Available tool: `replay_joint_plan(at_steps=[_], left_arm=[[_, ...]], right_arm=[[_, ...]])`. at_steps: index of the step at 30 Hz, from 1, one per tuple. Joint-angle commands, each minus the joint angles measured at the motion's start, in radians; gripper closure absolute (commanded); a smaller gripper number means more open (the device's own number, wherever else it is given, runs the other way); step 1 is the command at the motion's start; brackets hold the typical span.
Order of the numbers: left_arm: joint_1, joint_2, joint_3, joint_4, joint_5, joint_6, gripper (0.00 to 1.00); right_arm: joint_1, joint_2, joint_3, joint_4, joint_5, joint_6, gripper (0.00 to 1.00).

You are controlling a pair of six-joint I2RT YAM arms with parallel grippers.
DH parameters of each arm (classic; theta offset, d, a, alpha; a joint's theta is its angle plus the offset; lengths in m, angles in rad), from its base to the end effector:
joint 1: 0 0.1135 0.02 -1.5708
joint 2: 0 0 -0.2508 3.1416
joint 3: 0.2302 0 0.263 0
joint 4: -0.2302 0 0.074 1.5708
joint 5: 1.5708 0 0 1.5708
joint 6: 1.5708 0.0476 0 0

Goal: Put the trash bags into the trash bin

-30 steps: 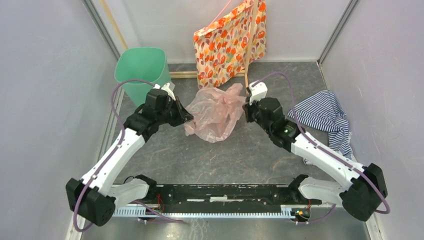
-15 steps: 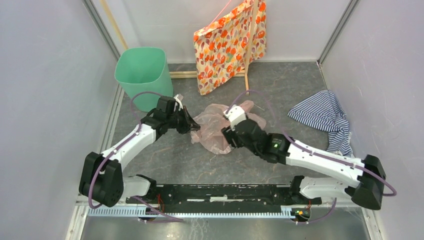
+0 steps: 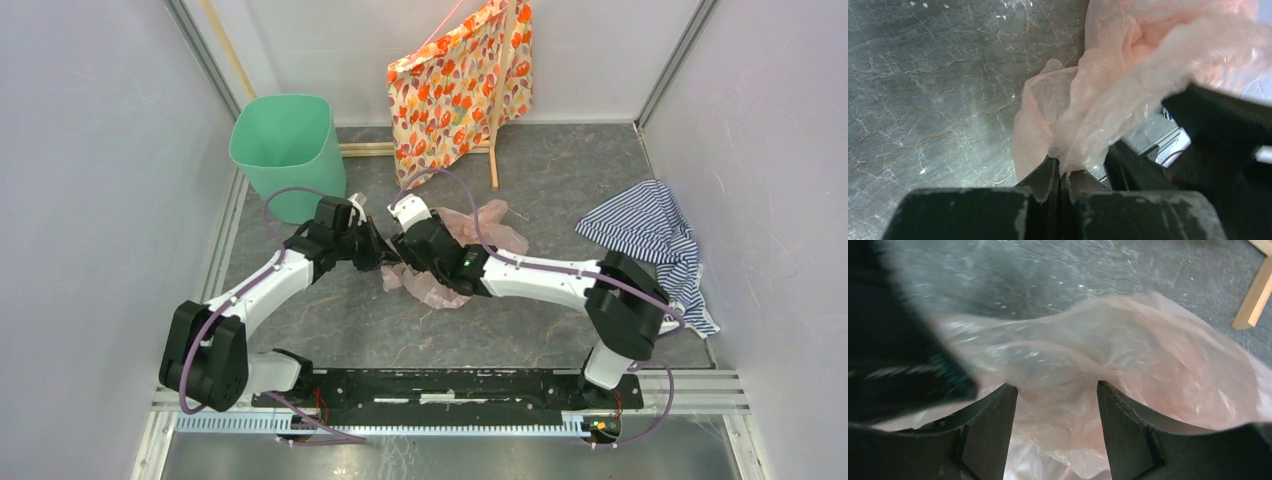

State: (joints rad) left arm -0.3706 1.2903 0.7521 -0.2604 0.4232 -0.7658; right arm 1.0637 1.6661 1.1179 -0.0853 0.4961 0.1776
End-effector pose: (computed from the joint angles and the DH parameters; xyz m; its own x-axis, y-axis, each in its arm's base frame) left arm 0.2568 -0.1208 0.1907 -0.8953 -0.3301 -0.2990 -0.0323 0.7176 -0.6957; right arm 0.2078 0.3273 0.2123 -0.3859 -0.3746 -0.8431 -0.5225 0.8419 -0.1350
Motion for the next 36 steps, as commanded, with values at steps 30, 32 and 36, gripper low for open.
replay_joint_plan(at_steps=[30, 32, 36], left_arm=[[-0.196, -0.222, -0.082, -0.066, -0.407, 0.138, 0.25], [-0.241, -0.220, -0.098, -0.037, -0.464, 0.113, 0.24], [-0.319, -0.236, -0.157, 0.086, -0.614, 0.063, 0.26]], right_arm=[[-0.208, 0.238, 0.068, 0.045, -0.140, 0.217, 0.33], [-0.210, 0.244, 0.075, 0.039, -0.140, 0.220, 0.33], [-0.211, 0.252, 0.089, 0.027, -0.133, 0.228, 0.33]])
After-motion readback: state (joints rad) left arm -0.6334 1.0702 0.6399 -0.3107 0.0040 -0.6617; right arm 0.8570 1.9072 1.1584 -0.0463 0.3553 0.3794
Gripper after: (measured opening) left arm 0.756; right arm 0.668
